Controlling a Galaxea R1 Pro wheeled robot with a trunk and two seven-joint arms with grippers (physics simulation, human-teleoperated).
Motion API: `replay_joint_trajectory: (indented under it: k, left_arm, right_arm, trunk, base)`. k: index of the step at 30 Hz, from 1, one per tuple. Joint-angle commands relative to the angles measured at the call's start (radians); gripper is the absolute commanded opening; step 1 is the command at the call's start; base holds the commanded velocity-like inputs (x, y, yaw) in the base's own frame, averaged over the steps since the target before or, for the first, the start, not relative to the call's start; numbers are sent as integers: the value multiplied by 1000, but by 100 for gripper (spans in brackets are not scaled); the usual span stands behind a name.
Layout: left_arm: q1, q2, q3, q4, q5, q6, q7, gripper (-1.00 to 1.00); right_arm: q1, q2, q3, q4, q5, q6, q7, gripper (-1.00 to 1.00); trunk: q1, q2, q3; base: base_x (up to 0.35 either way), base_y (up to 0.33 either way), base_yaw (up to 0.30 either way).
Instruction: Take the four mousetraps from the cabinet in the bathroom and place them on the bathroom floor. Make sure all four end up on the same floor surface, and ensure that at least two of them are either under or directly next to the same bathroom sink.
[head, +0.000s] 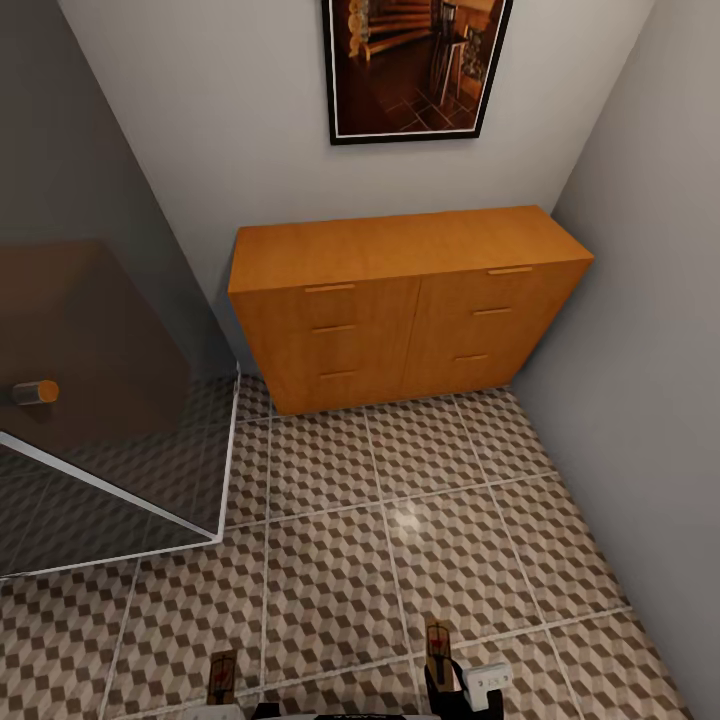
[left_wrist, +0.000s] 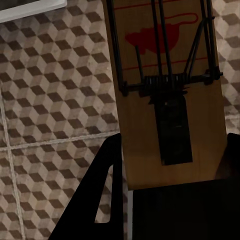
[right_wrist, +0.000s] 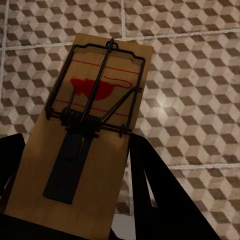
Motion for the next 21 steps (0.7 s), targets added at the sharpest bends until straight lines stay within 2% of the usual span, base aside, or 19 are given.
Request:
replay_joint_trajectory:
  k: [1,7,18,21]
  left_arm:
    - [0,0,-9,-1,3,-1,8,-100]
    - [0,0,-9,-1,3,-1,8,-100]
    - [0,-1,-9,10,3,-2,8,-100]
    - [0,-12,-9,14,3,-1,8,-100]
  right_arm:
    - [-1,0,9,1,-14,-4,4,-100]
    - [-1,0,10,1,-13,-4,4,-100]
    - [-1,-2,10,1,-12,-4,3,-100]
    - [-1,-2,10,1,-12,-4,3,-100]
  trunk:
    - [0,-1,-1]
    - [0,-1,0]
    - [0,-1,16]
    - [0,-1,21]
  base:
    - [0,0,0]
    - [0,0,0]
    - [0,0,0]
    - [0,0,0]
